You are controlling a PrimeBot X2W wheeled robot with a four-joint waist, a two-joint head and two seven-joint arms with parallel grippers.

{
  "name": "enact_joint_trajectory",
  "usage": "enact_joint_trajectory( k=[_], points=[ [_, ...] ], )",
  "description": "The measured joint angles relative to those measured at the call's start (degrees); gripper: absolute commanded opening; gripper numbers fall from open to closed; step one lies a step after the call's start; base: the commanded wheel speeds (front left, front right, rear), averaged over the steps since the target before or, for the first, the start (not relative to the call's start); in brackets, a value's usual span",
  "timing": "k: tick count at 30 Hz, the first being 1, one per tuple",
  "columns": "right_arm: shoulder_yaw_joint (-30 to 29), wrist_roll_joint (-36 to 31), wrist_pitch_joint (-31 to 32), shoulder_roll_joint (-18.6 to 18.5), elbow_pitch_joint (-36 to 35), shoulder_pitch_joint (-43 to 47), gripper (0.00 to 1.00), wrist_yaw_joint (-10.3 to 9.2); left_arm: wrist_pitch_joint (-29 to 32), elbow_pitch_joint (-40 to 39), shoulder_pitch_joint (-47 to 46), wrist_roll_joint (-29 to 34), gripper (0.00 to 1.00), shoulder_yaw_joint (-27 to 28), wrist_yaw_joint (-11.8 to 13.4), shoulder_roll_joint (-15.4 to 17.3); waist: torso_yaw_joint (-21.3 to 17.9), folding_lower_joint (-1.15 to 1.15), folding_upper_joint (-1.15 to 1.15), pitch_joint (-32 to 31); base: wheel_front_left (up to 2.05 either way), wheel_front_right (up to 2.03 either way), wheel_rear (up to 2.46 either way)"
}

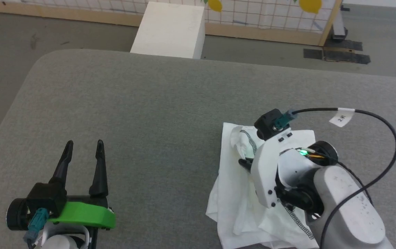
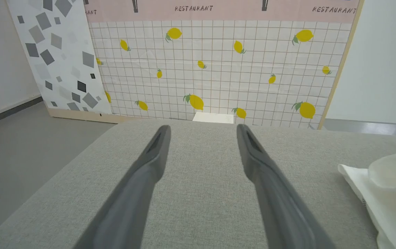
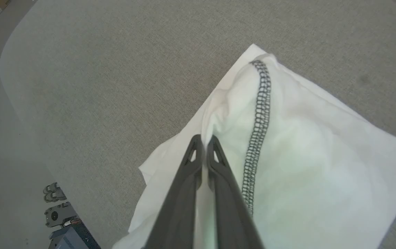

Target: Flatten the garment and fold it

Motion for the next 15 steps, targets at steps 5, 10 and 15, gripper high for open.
enact_joint_trajectory(
  k=[5, 10, 15],
  points=[
    [2.0, -1.1, -2.4, 1.6, 7.1, -1.3, 0.00, 0.00, 0.0, 0.1, 0.0, 0.4, 1.00, 0.7, -0.4, -0.2, 1.7, 0.00, 0.00, 1.2, 0.00, 0.00, 0.00],
    [4.0, -2.9, -5.3, 2.2, 14.5, -1.6, 0.33, 0.00, 0.0, 0.4, 0.0, 1.0, 1.00, 1.2, -0.7, -1.1, 2.4, 0.00, 0.00, 2.3, 0.00, 0.00, 0.00],
    [6.4, 0.8, -10.5, 2.5, 15.1, -2.8, 1.00, 0.00, 0.0, 0.5, 0.0, 1.4, 1.00, 2.0, -1.3, -1.3, 1.6, 0.00, 0.00, 2.1, 0.00, 0.00, 0.00]
  ],
)
